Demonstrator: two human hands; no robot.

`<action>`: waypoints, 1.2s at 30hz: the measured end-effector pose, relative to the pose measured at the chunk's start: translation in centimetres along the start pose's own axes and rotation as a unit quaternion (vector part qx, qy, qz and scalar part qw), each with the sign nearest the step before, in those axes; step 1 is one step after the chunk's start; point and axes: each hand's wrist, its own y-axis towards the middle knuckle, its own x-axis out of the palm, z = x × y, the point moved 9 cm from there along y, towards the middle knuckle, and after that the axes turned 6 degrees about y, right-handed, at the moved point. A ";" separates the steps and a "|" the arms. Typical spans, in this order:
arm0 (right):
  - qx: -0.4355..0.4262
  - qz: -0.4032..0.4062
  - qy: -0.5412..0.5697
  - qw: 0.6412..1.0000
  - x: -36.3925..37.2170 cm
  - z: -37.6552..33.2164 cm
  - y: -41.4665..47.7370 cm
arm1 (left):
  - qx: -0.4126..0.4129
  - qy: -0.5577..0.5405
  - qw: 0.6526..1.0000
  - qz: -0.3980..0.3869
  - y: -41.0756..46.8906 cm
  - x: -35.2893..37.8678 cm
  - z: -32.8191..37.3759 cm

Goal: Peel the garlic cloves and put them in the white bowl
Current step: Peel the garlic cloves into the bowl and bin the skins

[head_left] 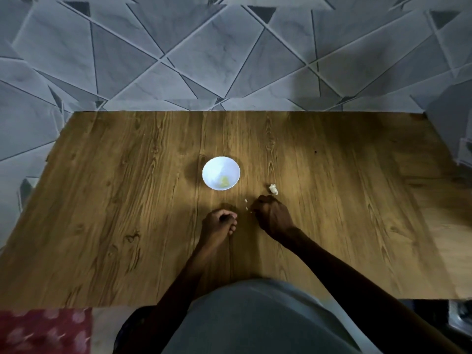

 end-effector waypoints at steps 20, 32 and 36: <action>-0.015 -0.010 0.020 1.000 -1.0 1.7 -3.9 | -0.015 -0.012 1.000 -0.001 -0.9 -0.5 -1.0; 0.100 0.028 -0.053 0.993 0.9 -0.1 -5.6 | -0.055 -0.088 0.995 -0.001 -1.6 0.9 -1.0; 0.047 0.056 -0.052 0.996 1.3 -1.1 -5.8 | -0.103 -0.186 0.977 -0.009 -2.0 1.8 -1.4</action>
